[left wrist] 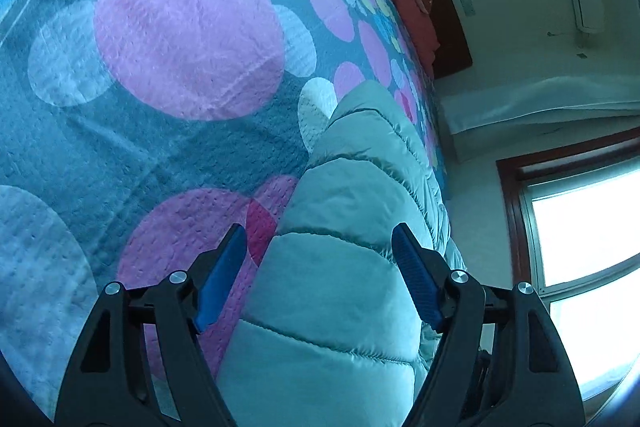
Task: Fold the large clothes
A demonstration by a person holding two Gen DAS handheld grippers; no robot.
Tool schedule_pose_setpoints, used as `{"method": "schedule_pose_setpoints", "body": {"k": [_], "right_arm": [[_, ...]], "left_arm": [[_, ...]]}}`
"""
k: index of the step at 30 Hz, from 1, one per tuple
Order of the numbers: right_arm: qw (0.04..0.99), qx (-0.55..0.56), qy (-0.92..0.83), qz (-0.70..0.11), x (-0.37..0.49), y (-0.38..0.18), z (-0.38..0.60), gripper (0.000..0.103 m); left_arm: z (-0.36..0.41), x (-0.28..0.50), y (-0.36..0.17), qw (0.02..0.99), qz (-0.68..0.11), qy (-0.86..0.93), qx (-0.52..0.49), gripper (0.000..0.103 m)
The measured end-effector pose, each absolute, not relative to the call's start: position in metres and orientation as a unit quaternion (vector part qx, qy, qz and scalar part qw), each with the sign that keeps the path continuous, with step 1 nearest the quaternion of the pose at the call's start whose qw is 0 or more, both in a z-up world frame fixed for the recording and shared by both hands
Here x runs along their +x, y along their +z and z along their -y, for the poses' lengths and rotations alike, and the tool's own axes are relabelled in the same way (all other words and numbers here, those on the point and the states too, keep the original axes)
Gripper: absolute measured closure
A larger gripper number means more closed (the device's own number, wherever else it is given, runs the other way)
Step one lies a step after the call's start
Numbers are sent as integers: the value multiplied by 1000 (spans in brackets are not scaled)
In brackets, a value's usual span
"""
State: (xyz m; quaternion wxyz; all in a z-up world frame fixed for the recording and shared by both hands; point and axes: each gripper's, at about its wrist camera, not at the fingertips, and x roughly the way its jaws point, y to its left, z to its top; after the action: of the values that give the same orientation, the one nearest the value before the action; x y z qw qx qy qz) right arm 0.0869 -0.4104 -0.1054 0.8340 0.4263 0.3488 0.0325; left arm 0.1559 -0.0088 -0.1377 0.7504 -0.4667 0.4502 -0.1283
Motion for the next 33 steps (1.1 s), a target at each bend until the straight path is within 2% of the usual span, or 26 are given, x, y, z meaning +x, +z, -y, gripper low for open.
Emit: {"method": "schedule_pose_setpoints", "body": {"k": [8, 9, 10, 11, 14, 19, 28, 31, 33], "right_arm": [[818, 443, 62, -361, 131, -118, 392, 36], [823, 434, 56, -362, 134, -118, 390, 43], [828, 424, 55, -362, 137, -117, 389, 67], [831, 418, 63, -362, 140, -116, 389, 82], [843, 407, 68, -346, 139, -103, 394, 91], [860, 374, 39, -345, 131, -93, 419, 91], [824, 411, 19, -389, 128, -148, 463, 90], [815, 430, 24, -387, 119, -146, 469, 81], [813, 438, 27, -382, 108, -140, 470, 67]], "left_arm": [[22, 170, -144, 745, -461, -140, -462, 25], [25, 171, -142, 747, -463, -142, -454, 25], [29, 172, -140, 751, -466, -143, -445, 25], [32, 173, -137, 755, -467, -146, -436, 25], [44, 173, -126, 766, -468, -153, -412, 25], [61, 168, -117, 774, -470, -164, -391, 25], [98, 165, -129, 783, -500, -166, -331, 24], [94, 160, -127, 782, -498, -170, -334, 24], [87, 153, -126, 780, -496, -173, -340, 24]]}}
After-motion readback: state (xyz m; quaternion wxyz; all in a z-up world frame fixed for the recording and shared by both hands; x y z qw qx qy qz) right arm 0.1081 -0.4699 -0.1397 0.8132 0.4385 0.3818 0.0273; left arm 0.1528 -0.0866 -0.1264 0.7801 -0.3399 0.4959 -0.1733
